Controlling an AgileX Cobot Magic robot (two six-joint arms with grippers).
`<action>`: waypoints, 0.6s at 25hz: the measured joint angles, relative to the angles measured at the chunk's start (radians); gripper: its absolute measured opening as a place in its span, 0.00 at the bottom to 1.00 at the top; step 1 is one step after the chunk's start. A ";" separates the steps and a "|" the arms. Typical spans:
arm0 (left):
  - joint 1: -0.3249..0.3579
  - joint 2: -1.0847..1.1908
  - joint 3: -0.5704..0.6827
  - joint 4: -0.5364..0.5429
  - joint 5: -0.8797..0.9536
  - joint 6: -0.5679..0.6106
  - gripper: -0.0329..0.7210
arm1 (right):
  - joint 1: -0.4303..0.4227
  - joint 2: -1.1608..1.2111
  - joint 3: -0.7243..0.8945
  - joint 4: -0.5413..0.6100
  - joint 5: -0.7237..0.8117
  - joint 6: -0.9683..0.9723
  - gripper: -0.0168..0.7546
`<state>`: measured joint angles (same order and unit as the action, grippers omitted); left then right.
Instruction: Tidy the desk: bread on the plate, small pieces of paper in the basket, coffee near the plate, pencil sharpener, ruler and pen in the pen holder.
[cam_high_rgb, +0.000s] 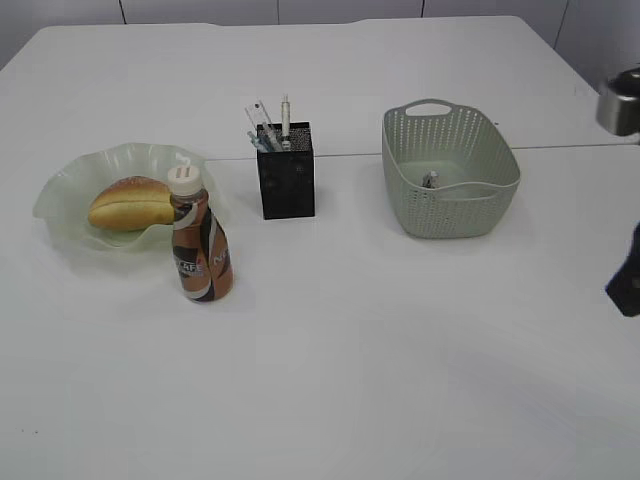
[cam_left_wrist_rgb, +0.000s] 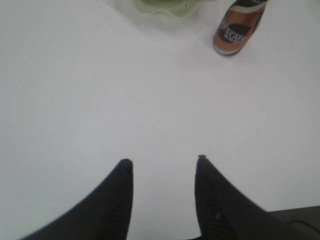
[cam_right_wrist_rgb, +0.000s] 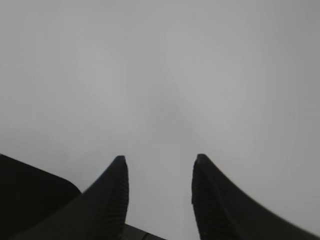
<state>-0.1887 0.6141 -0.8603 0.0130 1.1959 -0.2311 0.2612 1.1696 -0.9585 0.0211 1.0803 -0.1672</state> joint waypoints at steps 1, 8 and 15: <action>0.000 -0.032 0.000 0.005 0.008 0.000 0.45 | 0.000 -0.038 0.026 -0.001 -0.004 0.000 0.43; 0.000 -0.213 0.000 0.013 0.021 0.000 0.45 | 0.000 -0.358 0.163 0.014 0.003 0.063 0.43; 0.000 -0.341 0.000 0.036 0.068 -0.002 0.45 | 0.000 -0.730 0.256 0.051 0.029 0.071 0.43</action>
<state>-0.1887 0.2735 -0.8603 0.0486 1.2643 -0.2327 0.2612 0.4392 -0.7026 0.0723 1.1095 -0.0963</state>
